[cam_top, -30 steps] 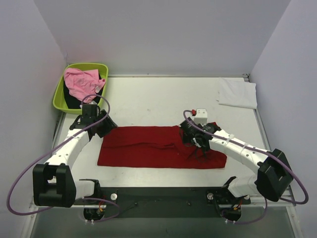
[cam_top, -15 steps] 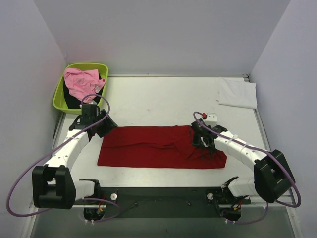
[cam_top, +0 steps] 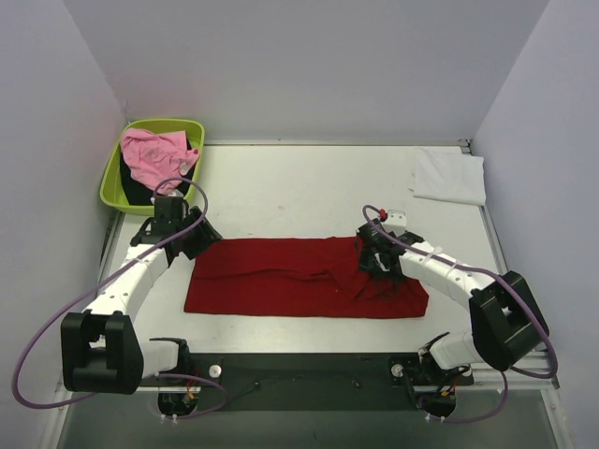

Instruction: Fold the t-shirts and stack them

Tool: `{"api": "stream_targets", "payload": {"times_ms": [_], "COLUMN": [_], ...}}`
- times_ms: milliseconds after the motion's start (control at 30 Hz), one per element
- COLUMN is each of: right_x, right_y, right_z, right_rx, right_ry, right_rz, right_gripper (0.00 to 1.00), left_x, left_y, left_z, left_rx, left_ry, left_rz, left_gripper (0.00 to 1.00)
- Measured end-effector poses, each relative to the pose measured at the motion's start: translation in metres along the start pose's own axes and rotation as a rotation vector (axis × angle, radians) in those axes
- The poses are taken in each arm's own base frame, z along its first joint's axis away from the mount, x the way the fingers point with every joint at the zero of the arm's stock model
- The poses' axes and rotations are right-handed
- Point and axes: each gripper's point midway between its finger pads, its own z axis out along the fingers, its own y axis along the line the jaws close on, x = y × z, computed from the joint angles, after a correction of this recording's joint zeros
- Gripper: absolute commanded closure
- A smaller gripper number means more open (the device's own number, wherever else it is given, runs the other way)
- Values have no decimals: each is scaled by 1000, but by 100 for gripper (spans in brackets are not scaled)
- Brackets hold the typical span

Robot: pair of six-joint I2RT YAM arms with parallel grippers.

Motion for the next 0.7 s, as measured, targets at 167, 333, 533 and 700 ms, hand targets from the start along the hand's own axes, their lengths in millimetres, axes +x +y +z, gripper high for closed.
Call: {"api": "stream_targets", "payload": {"times_ms": [167, 333, 533, 700], "right_x": [5, 6, 6, 6], "right_y": [9, 13, 15, 17], "right_z": [7, 11, 11, 11], "right_rx": [-18, -28, -33, -41], "right_ry": [27, 35, 34, 39], "right_rz": [11, 23, 36, 39], "right_gripper": [35, 36, 58, 79], "left_x": [0, 1, 1, 2], "left_y": [1, 1, 2, 3], "left_z": [1, 1, 2, 3], "left_rx": [-2, -4, -7, -9], "left_ry": [3, 4, 7, 10], "left_rz": [0, 5, 6, 11], "left_gripper": [40, 40, 40, 40]}}
